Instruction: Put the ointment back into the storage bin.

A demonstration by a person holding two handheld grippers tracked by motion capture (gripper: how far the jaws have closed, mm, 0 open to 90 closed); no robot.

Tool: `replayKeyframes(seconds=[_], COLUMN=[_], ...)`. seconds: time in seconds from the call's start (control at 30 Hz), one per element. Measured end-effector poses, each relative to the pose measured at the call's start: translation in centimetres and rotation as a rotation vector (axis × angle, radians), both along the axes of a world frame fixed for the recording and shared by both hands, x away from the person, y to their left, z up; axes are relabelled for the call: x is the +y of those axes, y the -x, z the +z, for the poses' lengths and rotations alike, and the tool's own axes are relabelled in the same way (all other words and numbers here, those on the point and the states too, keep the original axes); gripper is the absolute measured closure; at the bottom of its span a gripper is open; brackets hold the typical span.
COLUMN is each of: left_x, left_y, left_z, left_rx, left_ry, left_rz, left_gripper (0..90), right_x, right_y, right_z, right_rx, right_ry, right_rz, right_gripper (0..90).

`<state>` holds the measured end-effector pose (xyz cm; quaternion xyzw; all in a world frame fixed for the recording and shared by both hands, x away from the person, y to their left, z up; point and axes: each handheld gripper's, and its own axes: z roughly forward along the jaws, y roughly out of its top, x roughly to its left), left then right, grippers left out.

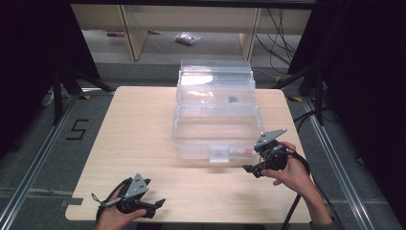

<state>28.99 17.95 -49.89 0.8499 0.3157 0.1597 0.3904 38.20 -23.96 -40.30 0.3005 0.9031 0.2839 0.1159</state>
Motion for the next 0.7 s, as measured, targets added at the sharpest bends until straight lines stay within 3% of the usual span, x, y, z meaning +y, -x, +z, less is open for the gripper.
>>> replayKeyframes(seconds=[0.07, 0.1, 0.23, 0.33, 0.37, 0.4, 0.57, 0.6, 0.7], left_x=[0.0, -0.1, -0.1, -0.1, -0.2, -0.1, -0.1, -0.2, -0.1], left_y=[-0.1, 0.0, 0.0, 0.0, 0.1, 0.0, 0.0, 0.1, 0.0], left_z=[-0.1, -0.1, 0.0, -0.1, -0.1, 0.0, 0.0, -0.1, 0.0], left_rx=[0.000, 0.006, 0.003, 0.005, 0.009, 0.003, 0.004, 0.009, 0.003], left_ry=[0.000, 0.007, -0.001, 0.004, 0.024, 0.000, 0.001, 0.025, -0.001], left_rz=[0.003, 0.006, 0.003, 0.005, 0.009, 0.004, 0.004, 0.009, 0.003], left_gripper=[15.2, 15.2, 15.2, 15.2, 15.2, 15.2, 15.2, 15.2, 15.2], right_x=[0.0, 0.1, 0.3, 0.3, 0.3, 0.4, 0.5, 0.6, 0.6], right_y=[0.1, 0.3, 0.7, 0.9, 0.8, 1.0, 1.4, 1.3, 1.6], right_z=[-0.1, -0.1, -0.5, -0.8, -1.0, -1.3, -1.9, -2.2, -2.4], right_rx=[0.010, 0.020, 0.023, 0.009, -0.029, -0.034, -0.025, -0.044, -0.025], right_ry=[0.001, -0.011, 0.000, -0.011, -0.017, -0.027, -0.027, -0.039, -0.033], right_rz=[0.018, -0.009, -0.015, -0.004, -0.002, -0.002, -0.021, -0.013, -0.016], right_gripper=[21.0, 21.1, 21.0, 21.1, 21.2, 21.3, 21.2, 21.1, 20.9])
